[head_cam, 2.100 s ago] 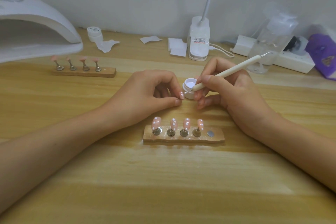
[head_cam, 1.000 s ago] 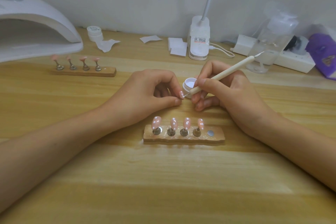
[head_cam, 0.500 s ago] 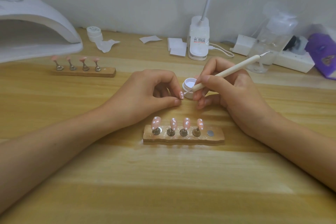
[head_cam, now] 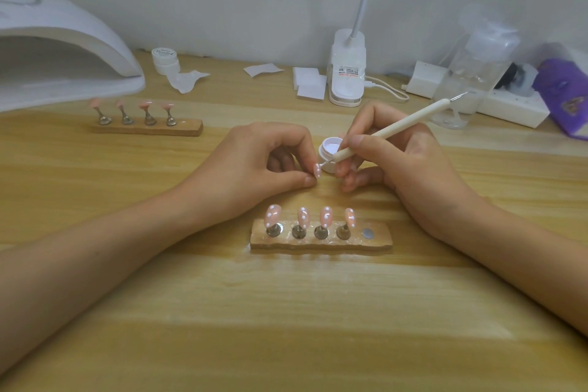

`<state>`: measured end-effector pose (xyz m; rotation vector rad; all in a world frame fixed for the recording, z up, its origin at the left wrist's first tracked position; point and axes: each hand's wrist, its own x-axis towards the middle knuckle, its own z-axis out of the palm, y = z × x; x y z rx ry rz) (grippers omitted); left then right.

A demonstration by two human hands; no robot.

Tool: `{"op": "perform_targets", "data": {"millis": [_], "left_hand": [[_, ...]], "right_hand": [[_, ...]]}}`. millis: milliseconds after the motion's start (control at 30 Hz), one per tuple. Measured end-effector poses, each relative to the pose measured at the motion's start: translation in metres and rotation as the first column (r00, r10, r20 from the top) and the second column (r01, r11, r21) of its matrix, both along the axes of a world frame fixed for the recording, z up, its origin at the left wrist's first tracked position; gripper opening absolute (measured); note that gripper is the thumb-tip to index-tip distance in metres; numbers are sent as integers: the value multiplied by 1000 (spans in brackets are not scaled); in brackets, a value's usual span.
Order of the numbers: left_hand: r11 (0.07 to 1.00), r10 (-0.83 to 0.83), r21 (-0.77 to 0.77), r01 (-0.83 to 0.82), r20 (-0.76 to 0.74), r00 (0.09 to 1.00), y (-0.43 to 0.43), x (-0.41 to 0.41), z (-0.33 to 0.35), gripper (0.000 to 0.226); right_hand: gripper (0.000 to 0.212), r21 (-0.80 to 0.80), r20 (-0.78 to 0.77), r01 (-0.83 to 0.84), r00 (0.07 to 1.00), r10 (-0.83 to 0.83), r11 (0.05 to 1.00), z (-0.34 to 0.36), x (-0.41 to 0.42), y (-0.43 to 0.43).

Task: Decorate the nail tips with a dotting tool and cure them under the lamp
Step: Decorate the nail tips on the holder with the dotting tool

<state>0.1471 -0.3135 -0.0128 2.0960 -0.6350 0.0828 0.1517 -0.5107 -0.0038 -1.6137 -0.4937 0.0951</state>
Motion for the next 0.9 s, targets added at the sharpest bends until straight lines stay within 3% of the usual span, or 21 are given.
{"op": "perform_targets", "data": {"millis": [600, 900], "left_hand": [[1000, 5, 3, -5, -3, 1000, 0, 1, 0, 19], [1000, 5, -5, -5, -11, 1000, -1, -1, 1, 19]], "right_hand": [[20, -29, -27, -2, 1000, 1, 1000, -1, 0, 0], [11, 16, 18, -11, 1000, 10, 1000, 1, -1, -1]]}}
